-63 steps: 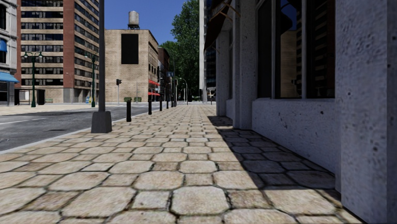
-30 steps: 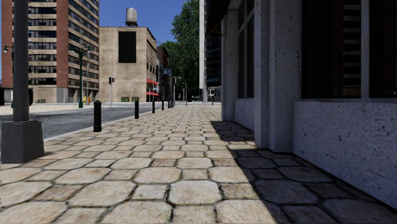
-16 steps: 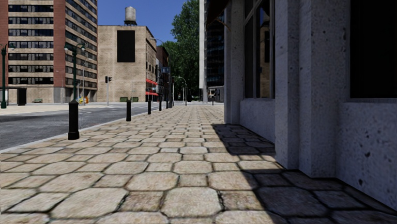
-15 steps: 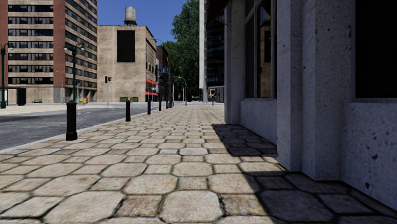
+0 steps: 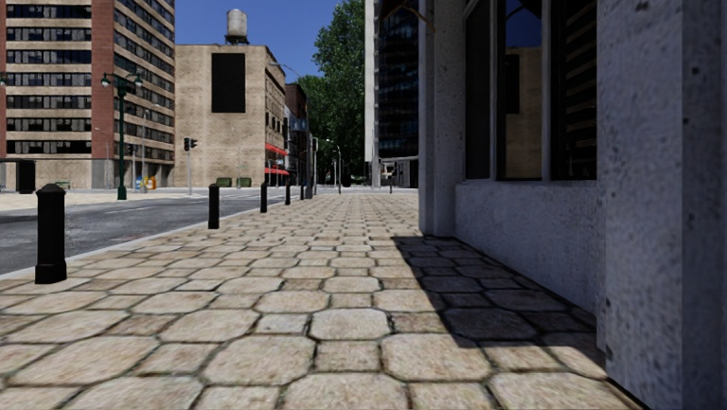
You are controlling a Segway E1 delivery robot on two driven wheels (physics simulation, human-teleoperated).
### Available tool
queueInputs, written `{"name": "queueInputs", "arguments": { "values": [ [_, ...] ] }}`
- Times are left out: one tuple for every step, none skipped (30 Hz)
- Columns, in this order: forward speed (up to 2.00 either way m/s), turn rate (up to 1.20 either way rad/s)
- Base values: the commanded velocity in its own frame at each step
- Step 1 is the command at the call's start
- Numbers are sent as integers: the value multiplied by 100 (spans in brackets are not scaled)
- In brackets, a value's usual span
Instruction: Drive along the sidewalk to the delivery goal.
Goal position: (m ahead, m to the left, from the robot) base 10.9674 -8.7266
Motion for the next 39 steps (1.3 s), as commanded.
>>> {"name": "queueInputs", "arguments": {
  "values": [
    [200,0],
    [200,0],
    [200,0],
    [200,0],
    [200,0],
    [200,0],
    [200,0],
    [200,0],
    [200,0],
    [200,0],
    [200,0],
    [200,0],
    [200,0],
    [200,0],
    [200,0],
    [200,0],
    [200,0],
    [200,0],
    [200,0],
    [200,0],
    [200,0],
    [200,0],
    [200,0],
    [200,0],
    [200,0],
    [200,0],
    [200,0],
    [200,0],
    [200,0],
    [200,0],
    [200,0],
    [200,0],
    [200,0],
    [200,0],
    [200,0],
    [200,0],
    [200,0],
    [200,0],
    [200,0]
  ]
}}
